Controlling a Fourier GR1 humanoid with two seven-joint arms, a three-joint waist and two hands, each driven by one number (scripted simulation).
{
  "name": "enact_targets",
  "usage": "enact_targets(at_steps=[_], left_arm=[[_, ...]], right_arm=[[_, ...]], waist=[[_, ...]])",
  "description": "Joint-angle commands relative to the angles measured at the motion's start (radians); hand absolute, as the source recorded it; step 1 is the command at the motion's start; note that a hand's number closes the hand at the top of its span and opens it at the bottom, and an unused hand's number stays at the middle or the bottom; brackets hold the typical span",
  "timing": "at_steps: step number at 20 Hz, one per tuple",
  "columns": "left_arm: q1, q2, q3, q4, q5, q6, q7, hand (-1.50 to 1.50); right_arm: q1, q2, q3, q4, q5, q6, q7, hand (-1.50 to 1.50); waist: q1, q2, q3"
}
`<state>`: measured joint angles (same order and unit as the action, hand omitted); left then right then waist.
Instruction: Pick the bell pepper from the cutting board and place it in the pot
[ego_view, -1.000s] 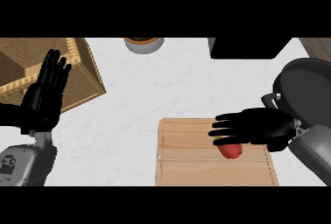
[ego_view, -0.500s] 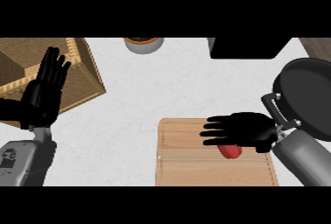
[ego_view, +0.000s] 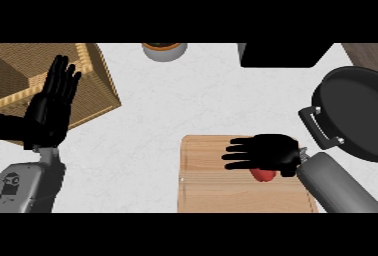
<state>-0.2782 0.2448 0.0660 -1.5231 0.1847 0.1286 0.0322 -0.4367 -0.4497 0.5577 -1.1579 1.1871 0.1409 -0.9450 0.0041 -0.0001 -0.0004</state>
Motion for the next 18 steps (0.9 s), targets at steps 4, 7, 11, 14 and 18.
enact_targets(at_steps=[4,7,11,14,18], left_arm=[[0.041,-0.025,-0.008,-0.063,-0.022,0.01,0.032,0.0],[0.019,0.005,0.022,-0.053,-0.002,-0.013,0.042,0.0],[-0.022,-0.016,0.009,-0.013,-0.025,0.009,0.048,0.0],[-0.031,-0.012,0.022,0.011,-0.025,-0.004,0.025,0.0],[0.051,-0.055,-0.028,-0.082,-0.058,0.022,0.03,0.0]], right_arm=[[0.061,0.048,0.03,0.044,0.097,-0.083,-0.075,1.5],[0.028,0.044,0.029,0.04,0.077,-0.117,-0.166,1.5],[0.087,0.084,0.071,0.023,0.12,-0.169,-0.128,1.5],[0.132,0.087,0.074,-0.017,0.133,-0.189,-0.101,1.5],[0.109,0.042,-0.014,-0.05,0.079,-0.232,-0.154,1.5]], waist=[[0.0,0.0,0.001],[0.002,0.001,0.001],[-0.004,0.001,0.001],[-0.008,0.001,0.001],[-0.002,-0.001,0.001]])
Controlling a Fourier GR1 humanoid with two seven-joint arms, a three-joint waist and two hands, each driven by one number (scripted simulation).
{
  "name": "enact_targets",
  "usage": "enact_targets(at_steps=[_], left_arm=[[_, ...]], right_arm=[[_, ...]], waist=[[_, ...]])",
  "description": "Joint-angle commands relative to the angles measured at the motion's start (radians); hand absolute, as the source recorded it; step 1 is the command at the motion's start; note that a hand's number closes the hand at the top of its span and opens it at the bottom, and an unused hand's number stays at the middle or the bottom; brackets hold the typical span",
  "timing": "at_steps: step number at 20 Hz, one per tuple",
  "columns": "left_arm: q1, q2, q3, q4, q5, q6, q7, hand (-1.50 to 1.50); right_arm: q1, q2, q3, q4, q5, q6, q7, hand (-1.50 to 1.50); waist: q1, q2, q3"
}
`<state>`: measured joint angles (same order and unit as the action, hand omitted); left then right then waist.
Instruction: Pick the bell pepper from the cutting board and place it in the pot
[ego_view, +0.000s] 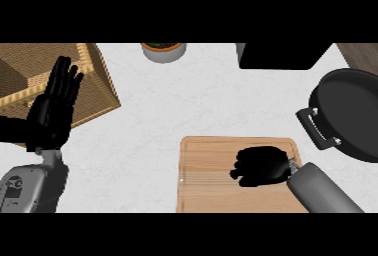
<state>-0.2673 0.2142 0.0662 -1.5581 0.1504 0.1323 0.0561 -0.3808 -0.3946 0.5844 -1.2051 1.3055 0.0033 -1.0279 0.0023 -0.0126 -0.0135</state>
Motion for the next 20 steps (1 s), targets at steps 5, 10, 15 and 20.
enact_targets(at_steps=[5,10,15,20], left_arm=[[0.025,-0.002,-0.002,-0.015,-0.003,-0.01,-0.015,0.0],[0.021,0.008,0.018,-0.02,0.0,0.0,-0.012,0.0],[0.019,0.006,0.014,-0.016,-0.004,0.002,-0.008,0.0],[0.001,0.013,0.008,-0.02,0.0,-0.009,0.007,0.0]], right_arm=[[-0.026,0.119,-0.26,0.023,-0.098,0.037,0.333,1.5],[-0.043,0.178,-0.516,0.092,-0.164,0.019,0.693,1.5],[-0.161,0.262,-0.695,0.093,-0.143,-0.093,1.075,1.5],[-0.295,0.274,-0.804,0.078,0.007,-0.237,1.473,1.5]], waist=[[0.005,0.018,0.014],[-0.041,0.028,0.015],[-0.009,0.024,0.009],[0.024,0.019,0.007]])
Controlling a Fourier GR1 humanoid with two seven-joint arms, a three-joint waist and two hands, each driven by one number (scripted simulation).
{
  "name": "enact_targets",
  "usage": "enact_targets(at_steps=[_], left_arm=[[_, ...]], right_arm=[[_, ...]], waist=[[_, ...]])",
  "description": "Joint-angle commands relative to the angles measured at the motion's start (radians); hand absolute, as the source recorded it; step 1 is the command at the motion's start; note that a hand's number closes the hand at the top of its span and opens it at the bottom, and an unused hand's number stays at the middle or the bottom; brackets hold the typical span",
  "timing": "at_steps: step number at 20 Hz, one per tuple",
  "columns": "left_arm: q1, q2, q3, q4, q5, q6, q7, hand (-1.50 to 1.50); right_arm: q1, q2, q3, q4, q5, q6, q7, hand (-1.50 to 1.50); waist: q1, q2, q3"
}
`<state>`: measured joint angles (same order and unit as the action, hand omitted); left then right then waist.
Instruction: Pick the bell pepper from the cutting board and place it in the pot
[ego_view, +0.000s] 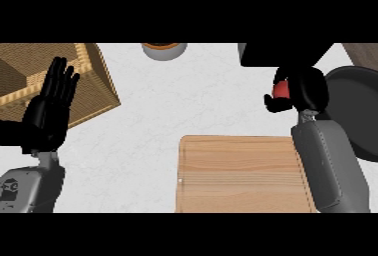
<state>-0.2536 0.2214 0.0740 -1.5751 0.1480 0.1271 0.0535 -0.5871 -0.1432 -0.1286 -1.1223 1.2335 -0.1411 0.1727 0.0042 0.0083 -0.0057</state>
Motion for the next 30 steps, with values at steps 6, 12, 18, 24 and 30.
enact_targets(at_steps=[6,12,18,24,30], left_arm=[[-0.026,-0.004,-0.019,0.022,0.002,-0.023,-0.003,0.0],[-0.019,-0.012,-0.022,0.019,0.001,-0.02,0.009,0.0],[-0.021,-0.03,-0.004,0.039,-0.009,0.003,-0.016,0.0],[-0.026,-0.017,0.005,0.038,-0.015,-0.003,0.001,0.0],[0.003,0.013,0.053,0.025,0.021,-0.045,0.006,0.0]], right_arm=[[-0.248,0.005,-0.118,0.03,0.401,-0.175,0.72,1.5],[-0.369,0.043,-0.107,0.139,0.646,-0.123,1.05,1.5],[-0.329,-0.049,-0.203,0.128,0.554,-0.037,0.942,1.5],[-0.128,-0.11,-0.253,-0.04,0.459,-0.094,0.82,1.5],[0.036,-0.148,-0.28,-0.143,0.339,-0.162,0.723,1.5]], waist=[[0.048,0.008,-0.003],[0.031,0.0,0.004],[-0.001,-0.008,0.006],[-0.016,-0.012,0.006],[-0.009,-0.009,0.006]])
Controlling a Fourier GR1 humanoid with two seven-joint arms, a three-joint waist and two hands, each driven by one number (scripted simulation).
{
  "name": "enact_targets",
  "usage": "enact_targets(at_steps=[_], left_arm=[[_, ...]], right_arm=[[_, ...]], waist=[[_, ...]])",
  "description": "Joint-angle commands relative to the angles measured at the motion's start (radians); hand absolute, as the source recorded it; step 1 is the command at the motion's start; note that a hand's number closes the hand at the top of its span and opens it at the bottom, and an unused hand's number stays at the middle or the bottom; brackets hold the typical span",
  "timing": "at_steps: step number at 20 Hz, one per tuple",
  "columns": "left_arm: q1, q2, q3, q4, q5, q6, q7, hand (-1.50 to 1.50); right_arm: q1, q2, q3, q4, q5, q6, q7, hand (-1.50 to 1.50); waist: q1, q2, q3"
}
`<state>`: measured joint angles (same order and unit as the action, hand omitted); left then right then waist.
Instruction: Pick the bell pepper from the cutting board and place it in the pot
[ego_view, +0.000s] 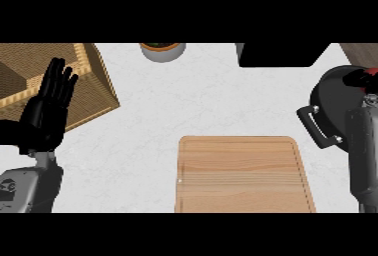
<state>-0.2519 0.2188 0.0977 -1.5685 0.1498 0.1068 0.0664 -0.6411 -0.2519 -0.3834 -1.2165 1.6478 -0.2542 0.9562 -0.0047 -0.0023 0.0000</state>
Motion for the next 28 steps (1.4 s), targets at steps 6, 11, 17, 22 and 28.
enact_targets(at_steps=[6,11,17,22,28], left_arm=[[-0.045,-0.016,0.014,0.07,-0.002,-0.022,-0.042,0.0],[-0.081,-0.043,-0.018,0.07,-0.054,0.031,-0.015,0.0],[-0.027,-0.021,0.014,0.059,-0.005,-0.029,-0.046,0.0],[-0.007,-0.016,0.009,-0.007,-0.008,-0.026,0.004,0.0],[0.016,-0.057,-0.011,0.032,-0.032,-0.01,-0.054,0.0]], right_arm=[[0.144,-0.102,-0.05,0.056,-0.151,-0.114,-0.13,1.5],[0.095,-0.179,-0.124,0.272,-0.258,-0.171,-0.206,1.5],[0.081,-0.118,-0.238,0.37,-0.513,-0.223,-0.324,-1.5],[0.05,-0.208,-0.229,0.491,-0.624,-0.182,-0.542,-1.5],[0.024,-0.152,-0.267,0.462,-0.722,-0.41,-0.704,-1.5]], waist=[[0.004,0.003,0.0],[0.008,0.005,0.001],[0.011,0.007,0.001],[0.015,0.005,0.001],[0.014,0.005,0.001]])
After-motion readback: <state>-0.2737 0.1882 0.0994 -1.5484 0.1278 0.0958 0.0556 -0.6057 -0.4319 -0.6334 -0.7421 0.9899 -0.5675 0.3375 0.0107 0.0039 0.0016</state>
